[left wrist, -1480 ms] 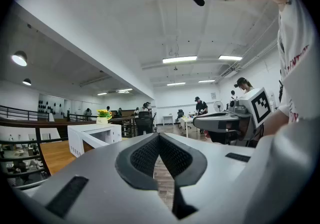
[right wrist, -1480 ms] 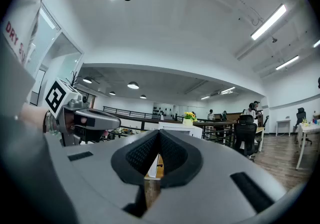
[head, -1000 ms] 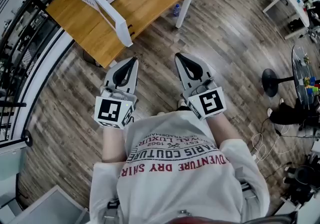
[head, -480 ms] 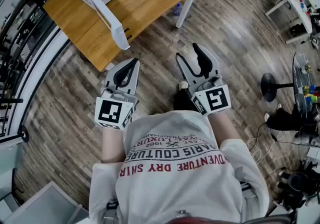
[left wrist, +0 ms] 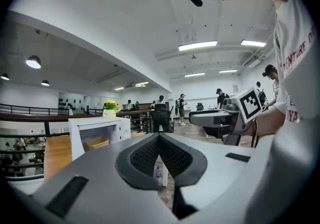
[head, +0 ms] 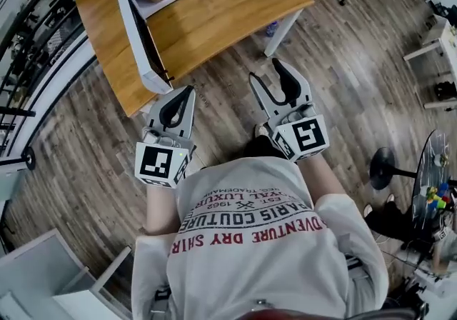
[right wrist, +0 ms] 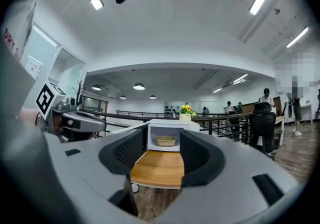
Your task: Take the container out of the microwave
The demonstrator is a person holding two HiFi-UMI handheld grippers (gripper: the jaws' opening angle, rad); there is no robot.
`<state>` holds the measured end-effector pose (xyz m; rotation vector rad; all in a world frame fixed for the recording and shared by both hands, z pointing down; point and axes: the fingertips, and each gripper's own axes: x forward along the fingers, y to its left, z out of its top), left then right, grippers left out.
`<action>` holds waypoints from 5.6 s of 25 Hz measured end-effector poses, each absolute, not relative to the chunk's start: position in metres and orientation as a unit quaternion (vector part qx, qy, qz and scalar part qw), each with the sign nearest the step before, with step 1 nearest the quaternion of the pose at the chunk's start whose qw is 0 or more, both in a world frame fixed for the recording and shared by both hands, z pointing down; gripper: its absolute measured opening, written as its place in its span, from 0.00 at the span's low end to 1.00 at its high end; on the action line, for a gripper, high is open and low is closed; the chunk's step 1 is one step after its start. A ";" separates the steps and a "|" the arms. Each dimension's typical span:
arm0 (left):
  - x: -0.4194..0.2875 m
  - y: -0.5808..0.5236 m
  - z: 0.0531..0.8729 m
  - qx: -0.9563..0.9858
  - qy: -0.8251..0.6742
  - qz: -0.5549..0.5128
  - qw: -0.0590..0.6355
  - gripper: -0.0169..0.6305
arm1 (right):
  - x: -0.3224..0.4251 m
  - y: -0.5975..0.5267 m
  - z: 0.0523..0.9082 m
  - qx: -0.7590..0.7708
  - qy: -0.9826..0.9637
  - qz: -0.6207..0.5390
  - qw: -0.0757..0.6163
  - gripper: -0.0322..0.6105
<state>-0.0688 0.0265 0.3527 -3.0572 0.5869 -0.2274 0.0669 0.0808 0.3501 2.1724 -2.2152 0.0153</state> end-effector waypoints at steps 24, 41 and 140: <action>0.064 -0.085 0.397 -0.925 0.351 -0.140 -0.042 0.05 | 0.203 -0.088 0.405 0.528 -0.842 0.073 0.083 0.41; 0.050 -0.262 0.409 -0.905 0.404 -0.125 -0.043 0.05 | 0.140 -0.304 0.460 0.380 -0.896 0.061 0.220 0.41; 0.007 -0.133 0.323 -0.874 0.479 -0.064 0.039 0.05 | 0.154 -0.139 0.332 0.481 -0.874 -0.048 0.051 0.10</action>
